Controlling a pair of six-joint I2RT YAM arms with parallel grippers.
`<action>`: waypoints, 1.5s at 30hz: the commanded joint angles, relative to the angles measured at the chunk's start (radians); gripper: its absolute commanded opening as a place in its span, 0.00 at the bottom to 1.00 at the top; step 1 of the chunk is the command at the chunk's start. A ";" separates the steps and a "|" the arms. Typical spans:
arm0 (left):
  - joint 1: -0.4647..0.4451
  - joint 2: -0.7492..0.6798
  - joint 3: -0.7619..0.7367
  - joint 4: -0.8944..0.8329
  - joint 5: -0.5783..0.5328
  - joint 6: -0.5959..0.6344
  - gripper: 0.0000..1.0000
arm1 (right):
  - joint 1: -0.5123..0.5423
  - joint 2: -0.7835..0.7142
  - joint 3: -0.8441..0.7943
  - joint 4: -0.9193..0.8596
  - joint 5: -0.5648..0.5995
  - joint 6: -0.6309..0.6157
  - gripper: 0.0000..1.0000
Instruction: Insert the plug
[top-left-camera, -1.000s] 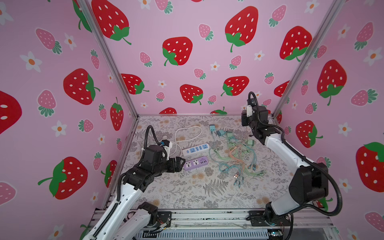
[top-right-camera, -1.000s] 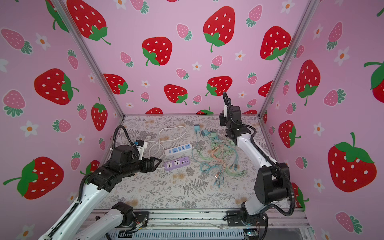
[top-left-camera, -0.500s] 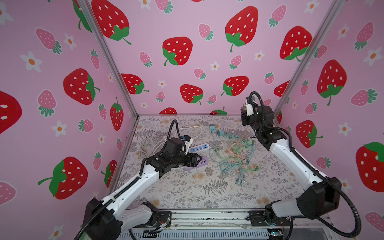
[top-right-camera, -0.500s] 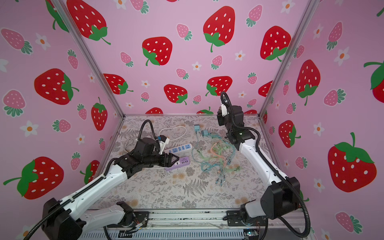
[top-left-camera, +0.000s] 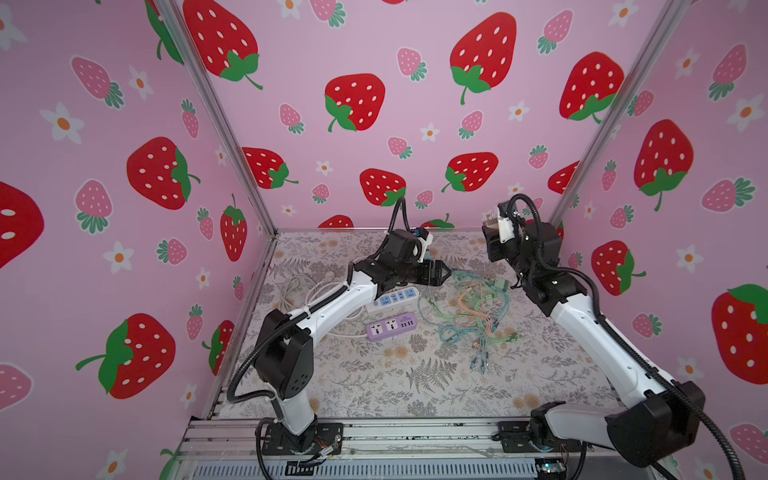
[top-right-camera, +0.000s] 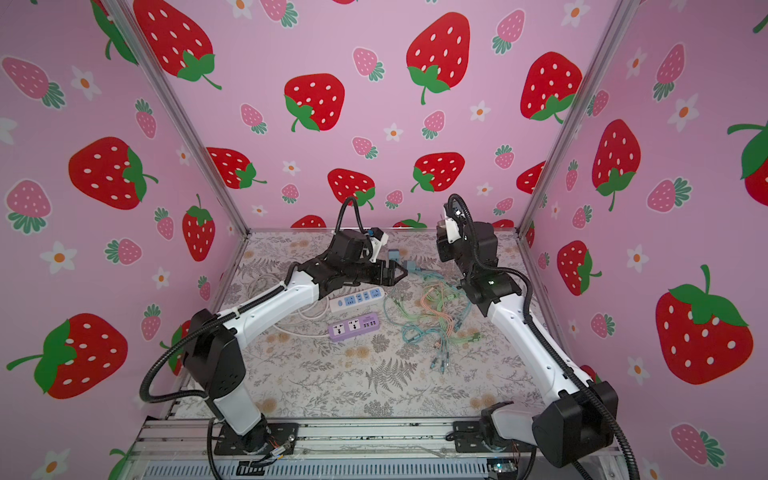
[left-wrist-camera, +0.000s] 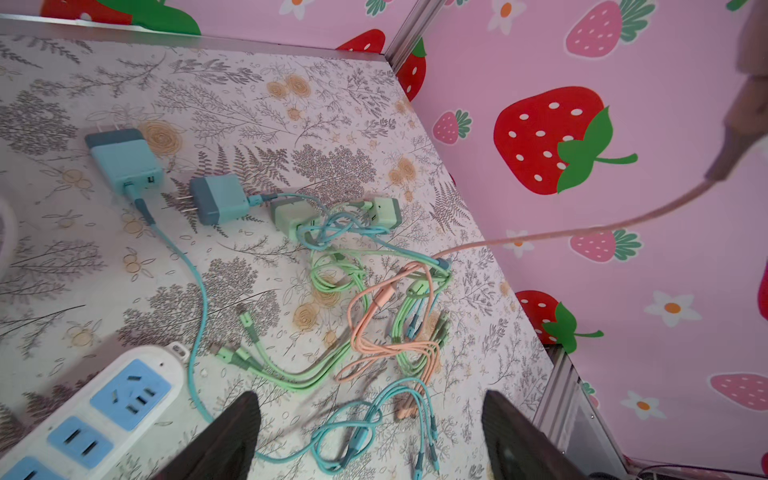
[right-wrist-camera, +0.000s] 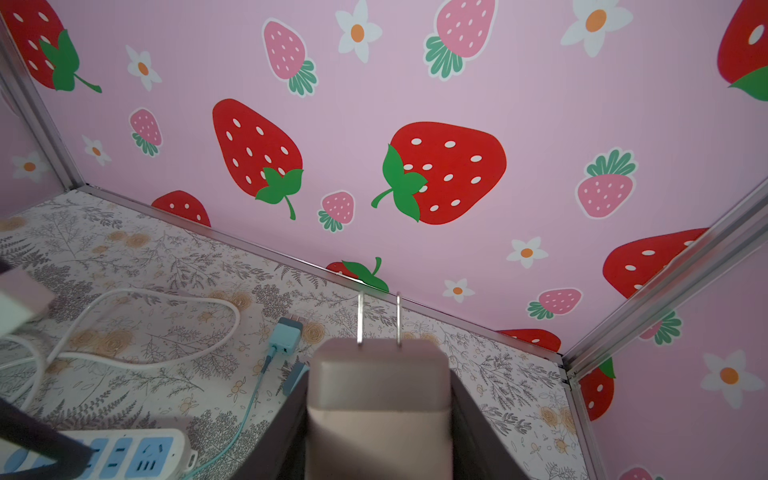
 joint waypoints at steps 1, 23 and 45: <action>-0.037 0.079 0.091 -0.020 0.056 -0.117 0.87 | 0.005 -0.038 -0.021 0.031 -0.053 -0.022 0.34; -0.076 0.383 0.287 0.141 0.170 -0.482 0.85 | 0.005 -0.150 -0.168 0.124 -0.172 -0.020 0.33; -0.078 0.511 0.364 0.227 0.193 -0.627 0.67 | 0.006 -0.173 -0.213 0.167 -0.207 -0.018 0.33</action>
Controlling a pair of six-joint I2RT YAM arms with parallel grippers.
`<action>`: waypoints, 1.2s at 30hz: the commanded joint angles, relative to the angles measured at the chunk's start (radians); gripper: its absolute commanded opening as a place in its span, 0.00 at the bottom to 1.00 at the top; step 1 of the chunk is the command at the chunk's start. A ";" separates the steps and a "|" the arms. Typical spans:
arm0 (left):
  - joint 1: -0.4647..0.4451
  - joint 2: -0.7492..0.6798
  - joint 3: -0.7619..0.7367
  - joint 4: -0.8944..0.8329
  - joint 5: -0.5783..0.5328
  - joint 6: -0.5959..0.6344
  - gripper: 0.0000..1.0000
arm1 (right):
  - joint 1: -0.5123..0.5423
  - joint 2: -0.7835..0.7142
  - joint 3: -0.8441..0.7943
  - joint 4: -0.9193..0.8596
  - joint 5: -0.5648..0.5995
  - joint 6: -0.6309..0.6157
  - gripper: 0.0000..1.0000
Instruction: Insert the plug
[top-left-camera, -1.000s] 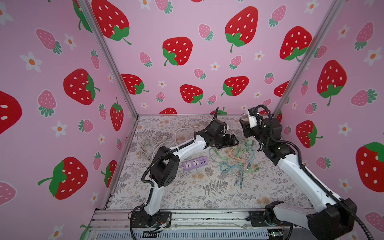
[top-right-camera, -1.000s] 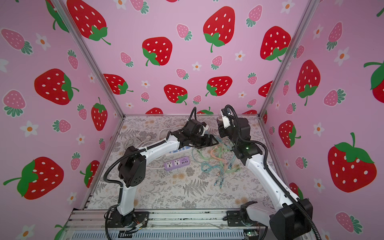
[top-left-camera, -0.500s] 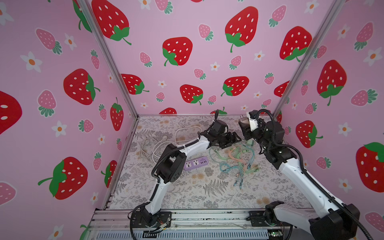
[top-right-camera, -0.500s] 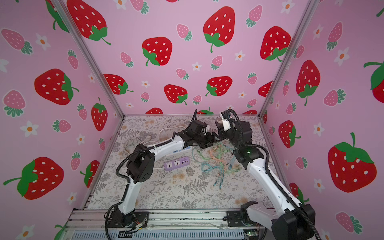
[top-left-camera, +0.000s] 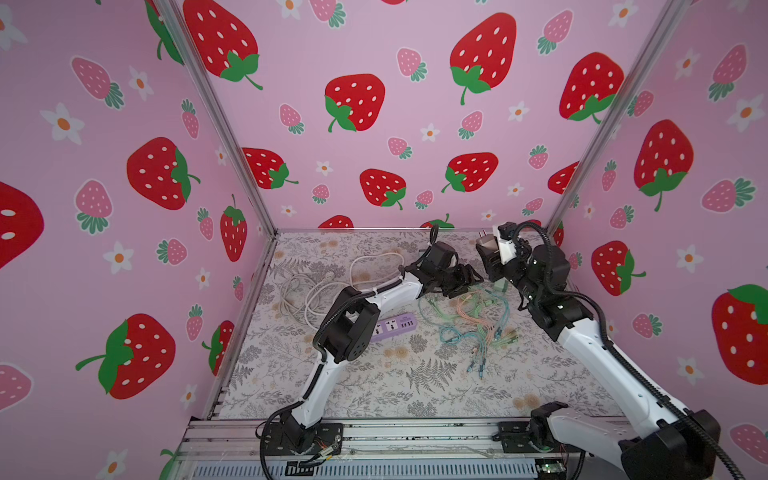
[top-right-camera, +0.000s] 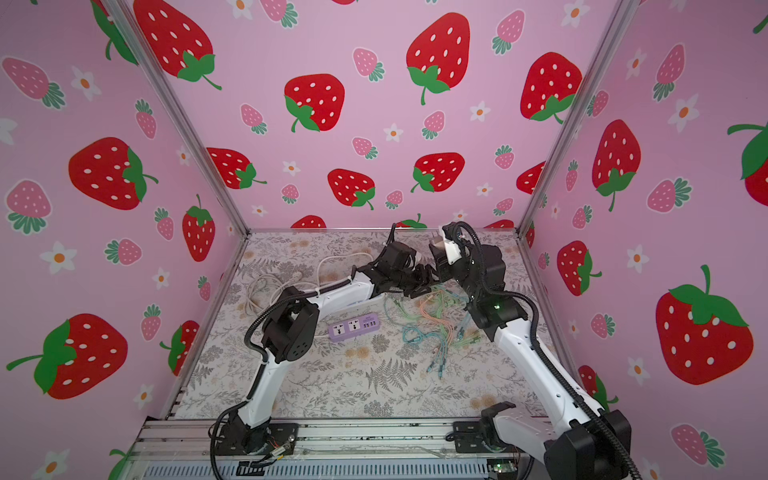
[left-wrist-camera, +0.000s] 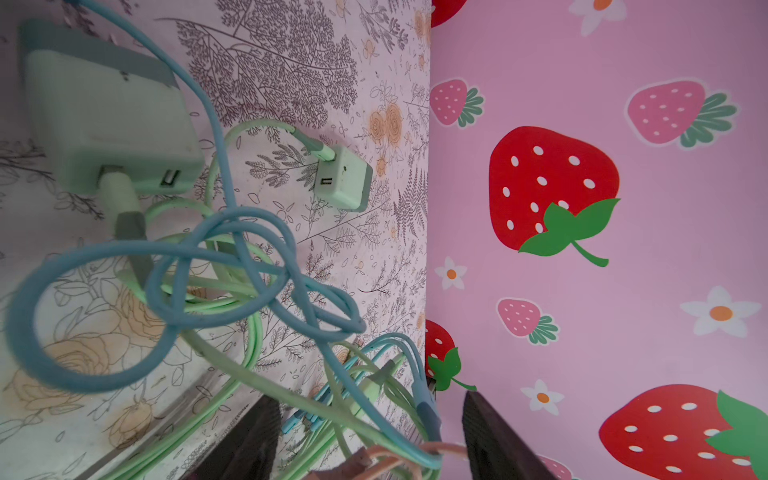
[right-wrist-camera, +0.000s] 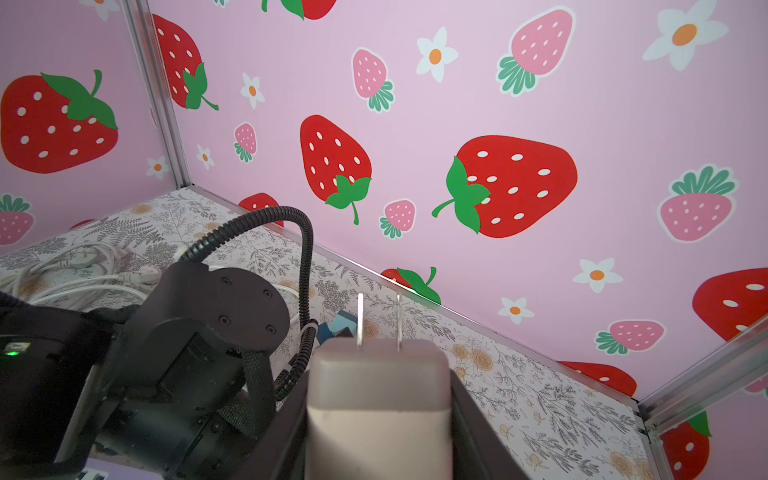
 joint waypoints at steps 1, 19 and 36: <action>-0.001 0.021 0.063 0.022 0.019 -0.025 0.66 | 0.005 -0.027 -0.008 0.048 -0.018 -0.016 0.33; 0.018 0.053 0.110 0.045 0.052 -0.049 0.16 | 0.004 -0.058 -0.029 0.048 0.033 -0.030 0.33; 0.044 -0.027 0.007 0.118 0.129 -0.028 0.00 | -0.047 -0.062 -0.020 -0.010 0.178 -0.012 0.32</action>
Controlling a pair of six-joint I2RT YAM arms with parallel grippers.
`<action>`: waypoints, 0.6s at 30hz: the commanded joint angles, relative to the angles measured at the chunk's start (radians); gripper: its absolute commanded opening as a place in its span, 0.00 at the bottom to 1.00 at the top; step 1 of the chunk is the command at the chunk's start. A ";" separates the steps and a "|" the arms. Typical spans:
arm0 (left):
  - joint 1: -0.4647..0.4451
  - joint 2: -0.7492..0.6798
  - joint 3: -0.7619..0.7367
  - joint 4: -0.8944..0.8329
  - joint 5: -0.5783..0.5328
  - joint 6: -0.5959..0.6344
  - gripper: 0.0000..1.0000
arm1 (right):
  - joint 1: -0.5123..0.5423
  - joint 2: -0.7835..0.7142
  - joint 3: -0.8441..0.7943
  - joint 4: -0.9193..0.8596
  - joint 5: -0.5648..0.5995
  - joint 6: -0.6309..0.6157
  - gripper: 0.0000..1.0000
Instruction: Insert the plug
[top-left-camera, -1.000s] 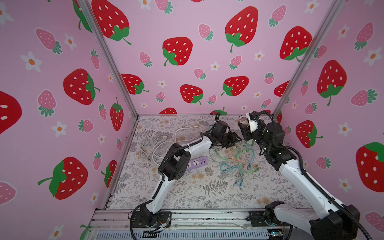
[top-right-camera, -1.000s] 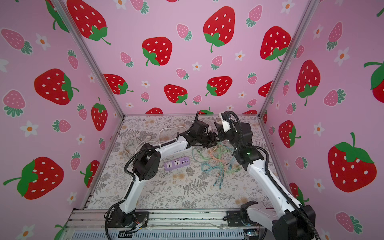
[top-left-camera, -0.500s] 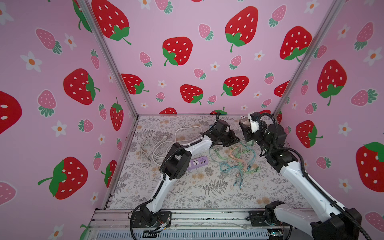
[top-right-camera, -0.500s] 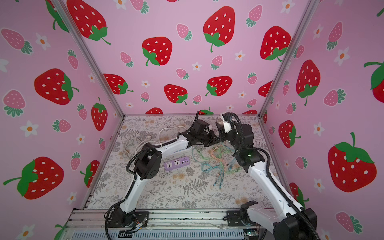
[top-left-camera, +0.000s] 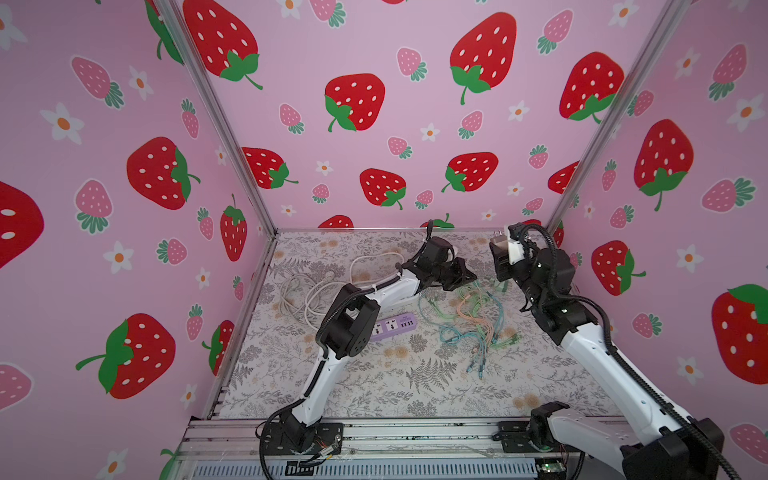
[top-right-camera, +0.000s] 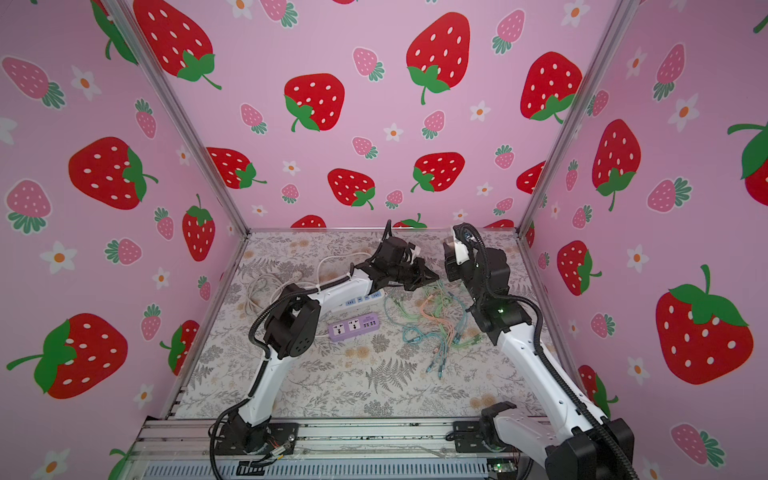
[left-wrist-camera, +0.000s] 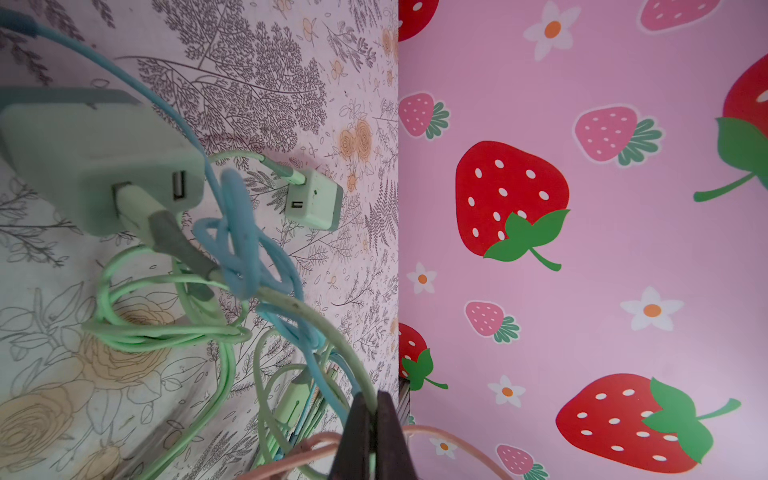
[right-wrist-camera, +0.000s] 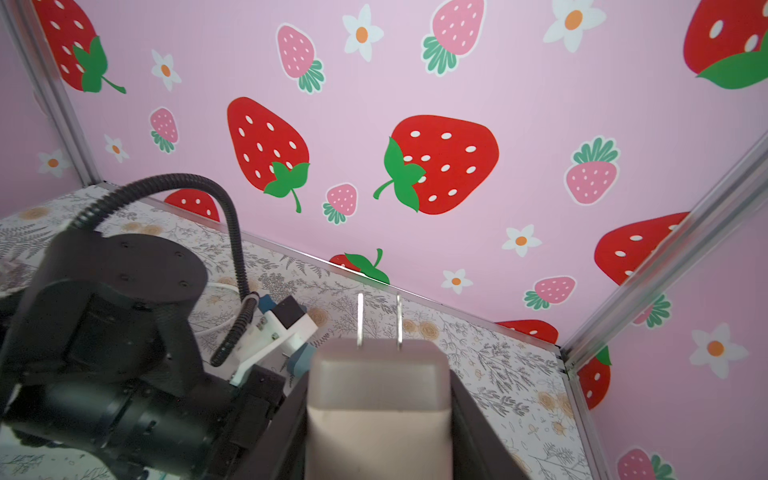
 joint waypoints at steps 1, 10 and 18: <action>0.004 -0.058 -0.038 0.037 0.049 0.011 0.00 | -0.009 -0.027 0.013 0.006 0.008 -0.006 0.32; 0.010 -0.162 -0.238 0.044 0.030 0.067 0.22 | -0.014 -0.046 0.007 0.008 -0.094 -0.016 0.32; 0.004 -0.051 -0.124 0.054 0.070 0.015 0.51 | -0.014 -0.060 -0.002 0.009 -0.198 -0.008 0.32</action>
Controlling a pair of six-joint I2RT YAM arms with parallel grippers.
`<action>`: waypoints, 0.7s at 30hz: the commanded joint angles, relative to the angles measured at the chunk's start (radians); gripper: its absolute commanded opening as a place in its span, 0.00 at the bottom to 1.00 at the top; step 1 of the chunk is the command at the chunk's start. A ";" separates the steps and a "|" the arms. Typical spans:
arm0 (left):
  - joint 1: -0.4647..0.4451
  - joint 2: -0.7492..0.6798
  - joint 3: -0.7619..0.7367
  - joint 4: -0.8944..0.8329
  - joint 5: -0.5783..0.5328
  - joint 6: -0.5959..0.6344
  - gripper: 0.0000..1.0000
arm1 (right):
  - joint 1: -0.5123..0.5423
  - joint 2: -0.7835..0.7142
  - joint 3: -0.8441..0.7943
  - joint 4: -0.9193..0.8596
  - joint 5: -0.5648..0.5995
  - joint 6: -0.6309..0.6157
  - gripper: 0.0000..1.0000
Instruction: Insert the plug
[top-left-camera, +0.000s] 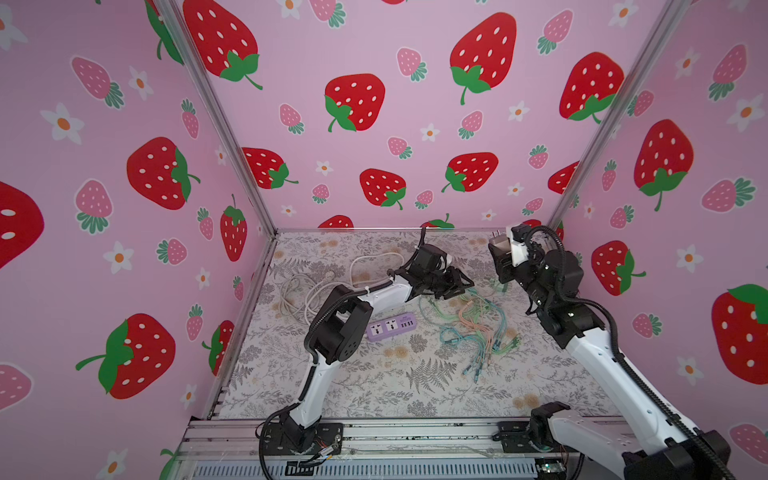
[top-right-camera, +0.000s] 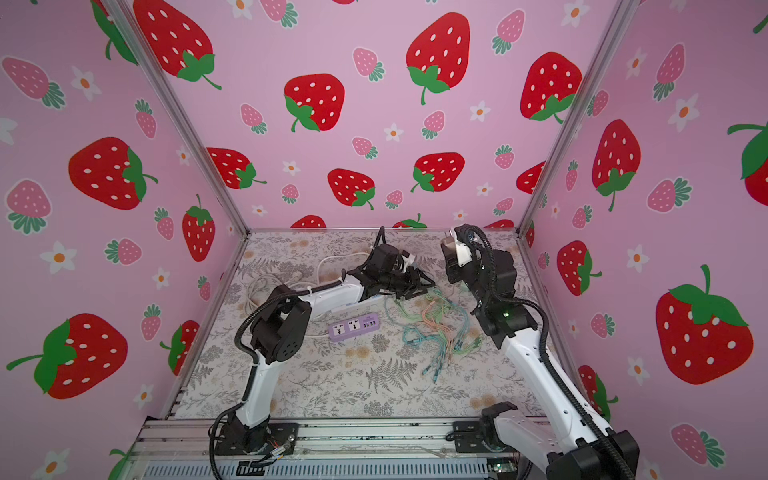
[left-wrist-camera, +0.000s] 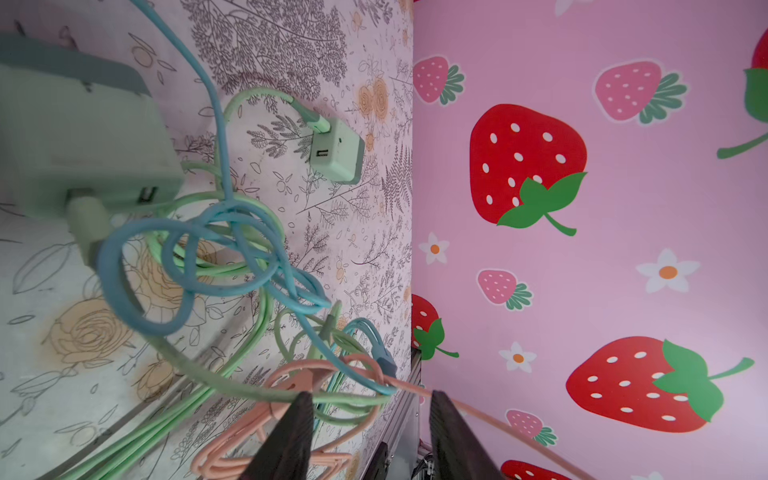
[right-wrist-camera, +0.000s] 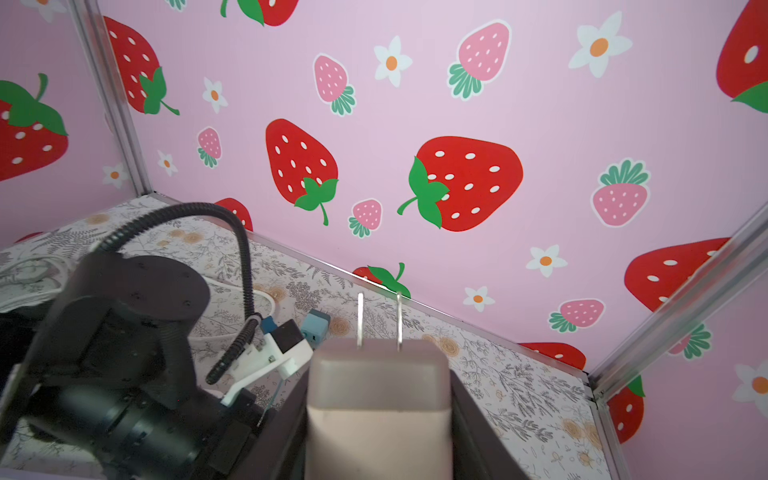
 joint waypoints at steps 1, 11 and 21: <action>-0.003 0.041 0.070 -0.002 0.030 -0.024 0.52 | -0.004 -0.017 -0.004 0.016 -0.062 -0.011 0.32; -0.039 0.113 0.108 0.038 0.044 -0.073 0.60 | -0.004 -0.025 -0.022 0.018 -0.078 -0.008 0.32; -0.054 0.168 0.182 0.046 0.030 -0.113 0.46 | -0.004 -0.042 -0.025 0.010 -0.087 -0.012 0.32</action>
